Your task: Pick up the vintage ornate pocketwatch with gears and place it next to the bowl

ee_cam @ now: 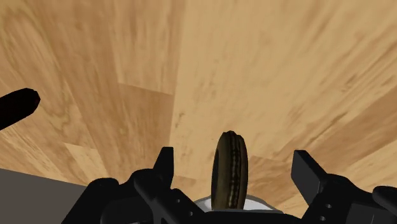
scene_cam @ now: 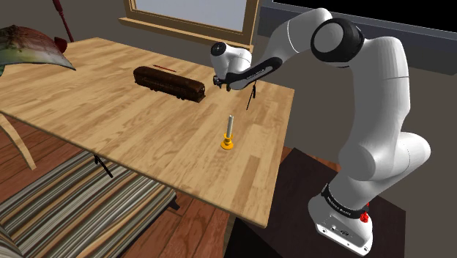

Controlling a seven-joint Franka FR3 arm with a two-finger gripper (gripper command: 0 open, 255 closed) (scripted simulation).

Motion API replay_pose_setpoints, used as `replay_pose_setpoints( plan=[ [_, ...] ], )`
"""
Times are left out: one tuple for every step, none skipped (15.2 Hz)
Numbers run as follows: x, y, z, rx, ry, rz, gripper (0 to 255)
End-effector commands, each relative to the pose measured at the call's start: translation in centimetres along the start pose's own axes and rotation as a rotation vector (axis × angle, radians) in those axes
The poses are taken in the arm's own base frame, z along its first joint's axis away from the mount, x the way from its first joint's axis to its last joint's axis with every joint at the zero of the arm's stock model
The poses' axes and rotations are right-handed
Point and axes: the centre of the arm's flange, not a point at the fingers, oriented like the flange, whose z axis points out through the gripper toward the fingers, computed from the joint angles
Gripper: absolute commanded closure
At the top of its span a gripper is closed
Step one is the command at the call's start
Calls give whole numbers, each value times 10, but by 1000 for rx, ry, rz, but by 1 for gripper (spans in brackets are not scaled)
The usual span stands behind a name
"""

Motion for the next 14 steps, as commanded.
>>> replay_pose_setpoints(
  plan=[
    [0, 0, 0, 0, 0, 0, 0],
    [0, 0, 0, 0, 0, 0, 0],
    [0, 0, -13, 0, 0, 0, 0],
    [0, 0, -26, 0, 0, 0, 0],
    [0, 0, -40, 0, 0, 0, 0],
    [0, 0, -50, 0, 0, 0, 0],
    [0, 0, -50, 0, 0, 0, 0],
    [0, 0, -50, 0, 0, 0, 0],
    [0, 0, -50, 0, 0, 0, 0],
    [0, 0, -50, 0, 0, 0, 0],
    [0, 0, -50, 0, 0, 0, 0],
    [0, 0, -50, 0, 0, 0, 0],
    [0, 0, -50, 0, 0, 0, 0],
    [0, 0, -50, 0, 0, 0, 0]
  ],
)
